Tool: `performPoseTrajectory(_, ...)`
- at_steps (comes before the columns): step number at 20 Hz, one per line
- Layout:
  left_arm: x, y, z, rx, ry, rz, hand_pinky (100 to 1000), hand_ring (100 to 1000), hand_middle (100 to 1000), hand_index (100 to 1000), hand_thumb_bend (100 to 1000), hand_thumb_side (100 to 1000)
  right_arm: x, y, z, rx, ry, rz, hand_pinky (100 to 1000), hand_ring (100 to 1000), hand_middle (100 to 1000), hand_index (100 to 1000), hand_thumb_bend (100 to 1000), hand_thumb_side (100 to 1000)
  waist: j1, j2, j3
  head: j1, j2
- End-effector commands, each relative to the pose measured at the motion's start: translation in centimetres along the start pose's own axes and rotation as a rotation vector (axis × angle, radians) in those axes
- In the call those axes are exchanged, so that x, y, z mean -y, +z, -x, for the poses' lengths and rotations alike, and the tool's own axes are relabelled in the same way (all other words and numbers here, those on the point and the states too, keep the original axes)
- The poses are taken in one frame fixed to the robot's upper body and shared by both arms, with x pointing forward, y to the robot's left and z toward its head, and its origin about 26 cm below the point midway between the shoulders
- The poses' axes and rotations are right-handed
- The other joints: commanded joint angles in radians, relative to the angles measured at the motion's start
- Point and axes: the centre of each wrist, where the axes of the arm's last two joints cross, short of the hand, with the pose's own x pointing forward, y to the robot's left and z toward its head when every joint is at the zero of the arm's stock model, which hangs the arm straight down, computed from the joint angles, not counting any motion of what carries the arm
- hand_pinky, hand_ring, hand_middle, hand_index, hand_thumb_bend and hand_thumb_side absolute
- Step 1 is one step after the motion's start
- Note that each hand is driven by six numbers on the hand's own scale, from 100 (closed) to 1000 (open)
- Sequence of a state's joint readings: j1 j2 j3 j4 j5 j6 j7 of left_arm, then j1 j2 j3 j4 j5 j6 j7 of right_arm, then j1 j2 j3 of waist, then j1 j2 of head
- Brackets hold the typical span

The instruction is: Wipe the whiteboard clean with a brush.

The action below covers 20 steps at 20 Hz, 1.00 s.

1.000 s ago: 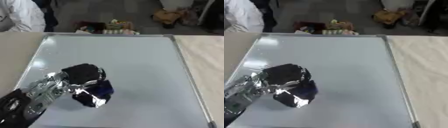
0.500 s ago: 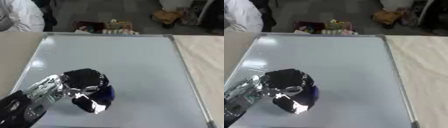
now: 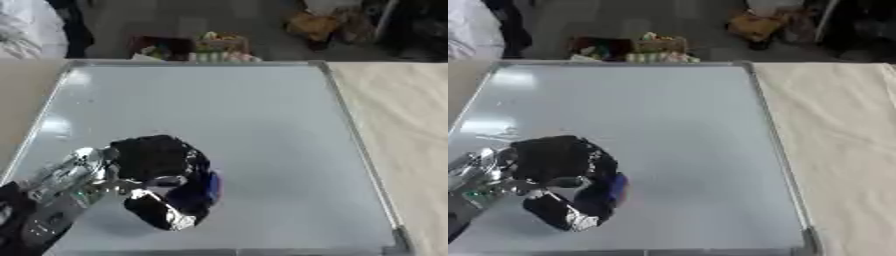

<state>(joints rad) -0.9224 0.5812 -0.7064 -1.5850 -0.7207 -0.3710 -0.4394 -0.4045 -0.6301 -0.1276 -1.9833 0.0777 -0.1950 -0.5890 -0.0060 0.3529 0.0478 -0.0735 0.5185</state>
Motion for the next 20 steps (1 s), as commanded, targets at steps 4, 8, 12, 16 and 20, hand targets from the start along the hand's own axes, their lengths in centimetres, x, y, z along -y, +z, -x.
performPoseTrajectory(4, -0.29, 0.8, 1.05, -0.024, -0.044, 0.107, 654, 826, 782, 859, 544, 911, 0.27, -0.84, -0.64, 0.037, 0.0, -0.001, 831, 791, 778, 863, 100, 1000, -0.003, -0.024, 0.0, 0.003, 0.005)
performPoseTrajectory(8, -0.24, 0.67, 1.18, -0.055, -0.028, 0.13, 655, 823, 773, 851, 518, 911, 0.31, -0.79, -0.6, 0.036, 0.002, 0.001, 830, 791, 777, 862, 100, 1000, -0.004, -0.025, -0.001, 0.009, 0.002)
performPoseTrajectory(12, -0.4, 0.67, 1.05, -0.062, -0.021, 0.117, 645, 814, 763, 841, 511, 914, 0.37, -0.8, -0.59, 0.035, 0.003, 0.008, 829, 791, 777, 861, 100, 1000, -0.003, -0.026, 0.0, 0.009, 0.0)
performPoseTrajectory(16, -0.53, 0.77, 0.97, -0.064, -0.018, 0.102, 633, 802, 754, 834, 509, 916, 0.38, -0.85, -0.61, 0.036, 0.004, 0.011, 829, 791, 775, 861, 100, 1000, -0.002, -0.027, 0.001, 0.006, -0.004)
performPoseTrajectory(20, -0.68, 0.78, 0.84, -0.062, -0.014, 0.08, 619, 789, 741, 825, 497, 912, 0.37, -0.92, -0.64, 0.038, 0.003, 0.014, 829, 790, 775, 860, 100, 1000, -0.002, -0.029, 0.0, 0.007, -0.007)
